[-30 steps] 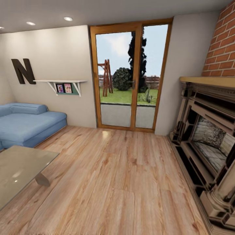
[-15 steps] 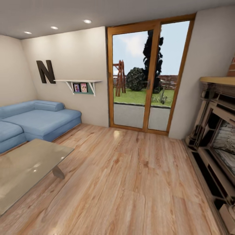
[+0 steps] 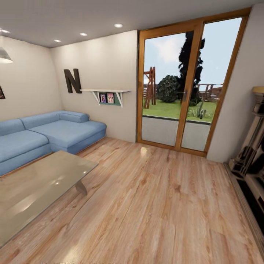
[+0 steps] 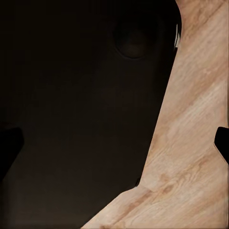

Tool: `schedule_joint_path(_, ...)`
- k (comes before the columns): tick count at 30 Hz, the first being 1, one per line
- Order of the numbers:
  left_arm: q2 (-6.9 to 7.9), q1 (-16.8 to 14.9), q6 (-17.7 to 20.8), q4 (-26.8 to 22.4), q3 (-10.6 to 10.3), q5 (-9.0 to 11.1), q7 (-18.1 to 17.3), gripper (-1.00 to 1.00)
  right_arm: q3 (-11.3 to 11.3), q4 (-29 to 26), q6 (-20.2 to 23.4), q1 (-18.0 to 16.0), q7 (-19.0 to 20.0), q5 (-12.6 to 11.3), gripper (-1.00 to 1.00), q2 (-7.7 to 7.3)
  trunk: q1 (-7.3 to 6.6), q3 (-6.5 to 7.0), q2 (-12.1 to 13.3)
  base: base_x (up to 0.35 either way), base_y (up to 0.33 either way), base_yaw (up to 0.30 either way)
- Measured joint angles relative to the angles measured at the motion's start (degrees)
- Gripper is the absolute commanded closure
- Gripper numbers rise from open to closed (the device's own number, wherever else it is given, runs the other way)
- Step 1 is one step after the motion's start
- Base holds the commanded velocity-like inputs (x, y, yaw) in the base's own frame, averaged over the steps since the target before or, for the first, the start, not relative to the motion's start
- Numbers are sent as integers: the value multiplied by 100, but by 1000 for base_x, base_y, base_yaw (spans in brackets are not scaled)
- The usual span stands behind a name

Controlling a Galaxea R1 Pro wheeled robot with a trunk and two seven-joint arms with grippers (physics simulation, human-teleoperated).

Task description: Turn on the radio receiver that's on the table in the living room.

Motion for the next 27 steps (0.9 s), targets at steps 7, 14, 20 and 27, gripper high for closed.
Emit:
schedule_joint_path(7, 0, 0, -1, 0, 4, 1, -2, -100, 2, 0, 2, 0, 0, 2, -100, 0, 0, 0, 0, 0, 0, 272)
schedule_joint_path(14, 0, 0, 0, 0, 2, -2, 0, -100, 6, 0, 2, 0, 0, 13, -100, -9, 0, 0, 0, 0, 0, 272)
schedule_joint_path(20, 0, 0, -1, 0, -2, 1, -1, -100, 5, 0, 3, 0, 0, 32, -100, -9, 0, 0, 0, 0, 0, 272)
schedule_joint_path(27, 0, 0, -1, 0, -33, 0, 0, -100, 2, 0, 0, 0, 0, 39, -100, -15, 0, 0, 0, 0, 0, 272)
